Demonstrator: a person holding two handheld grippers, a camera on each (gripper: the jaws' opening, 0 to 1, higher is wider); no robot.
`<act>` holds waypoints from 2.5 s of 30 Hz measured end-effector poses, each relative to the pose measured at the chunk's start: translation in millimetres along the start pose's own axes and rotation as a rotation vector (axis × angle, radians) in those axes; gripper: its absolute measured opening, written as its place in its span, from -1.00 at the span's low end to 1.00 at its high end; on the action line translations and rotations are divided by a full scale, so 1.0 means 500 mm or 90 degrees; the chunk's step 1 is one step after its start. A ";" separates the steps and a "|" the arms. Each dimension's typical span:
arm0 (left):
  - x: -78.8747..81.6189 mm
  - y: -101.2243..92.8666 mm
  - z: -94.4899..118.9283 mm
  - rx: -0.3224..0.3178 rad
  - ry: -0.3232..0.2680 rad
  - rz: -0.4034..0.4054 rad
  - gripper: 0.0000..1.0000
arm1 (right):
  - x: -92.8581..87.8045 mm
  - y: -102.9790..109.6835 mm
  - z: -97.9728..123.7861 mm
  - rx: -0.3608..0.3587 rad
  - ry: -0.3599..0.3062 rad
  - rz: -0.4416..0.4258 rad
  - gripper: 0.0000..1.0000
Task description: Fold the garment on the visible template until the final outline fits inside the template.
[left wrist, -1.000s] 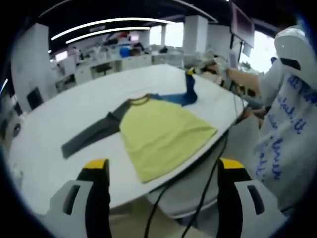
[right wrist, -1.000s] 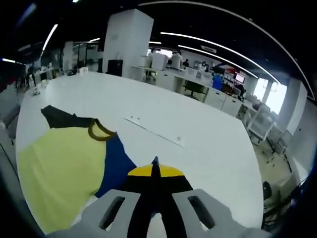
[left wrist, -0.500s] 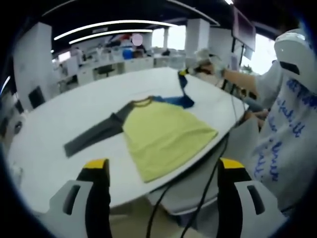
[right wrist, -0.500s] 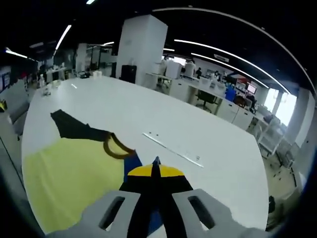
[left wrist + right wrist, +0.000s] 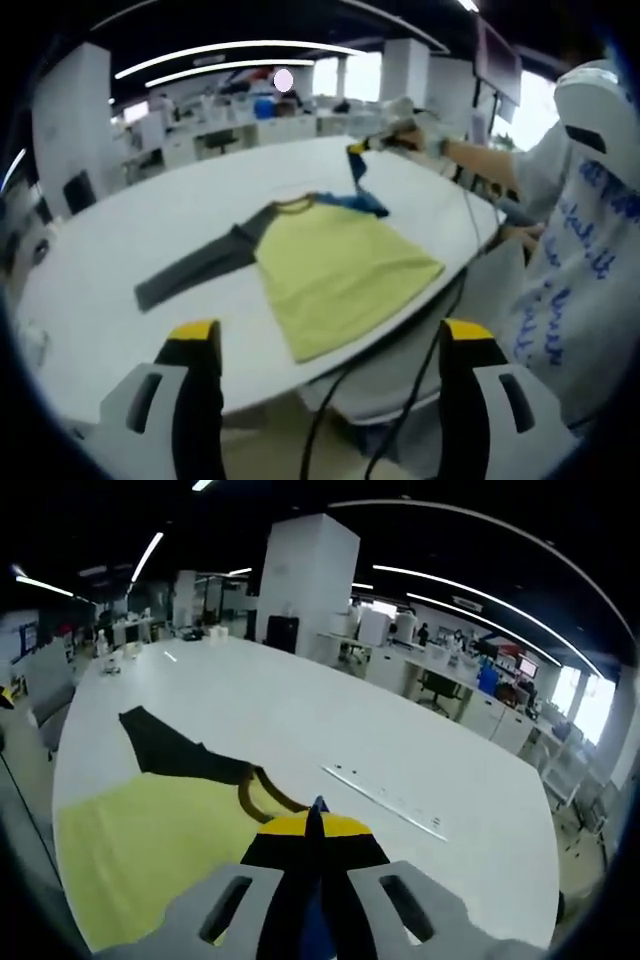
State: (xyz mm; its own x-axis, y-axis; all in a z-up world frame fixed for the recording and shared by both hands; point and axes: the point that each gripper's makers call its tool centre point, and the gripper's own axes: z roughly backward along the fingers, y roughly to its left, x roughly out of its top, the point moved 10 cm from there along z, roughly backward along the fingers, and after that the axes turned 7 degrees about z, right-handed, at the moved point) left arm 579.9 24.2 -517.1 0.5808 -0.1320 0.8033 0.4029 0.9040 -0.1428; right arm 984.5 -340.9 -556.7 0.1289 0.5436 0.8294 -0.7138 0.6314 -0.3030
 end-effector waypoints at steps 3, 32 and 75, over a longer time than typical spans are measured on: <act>-0.002 0.002 0.001 0.001 0.003 0.001 0.72 | 0.008 0.009 -0.011 0.008 -0.003 0.002 -0.96; -0.011 0.025 0.011 -0.003 0.002 0.009 0.70 | 0.093 0.121 -0.095 0.091 -0.011 0.042 -0.96; -0.037 0.046 0.021 -0.001 0.008 0.041 0.69 | 0.129 0.260 -0.222 0.192 0.016 0.075 -0.96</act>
State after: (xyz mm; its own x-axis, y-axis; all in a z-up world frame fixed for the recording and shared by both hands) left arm 570.8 51.7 -529.2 0.6140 -0.0782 0.7854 0.3658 0.9100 -0.1953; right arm 976.4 -162.4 -594.6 0.0482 0.6190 0.7839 -0.8959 0.3739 -0.2401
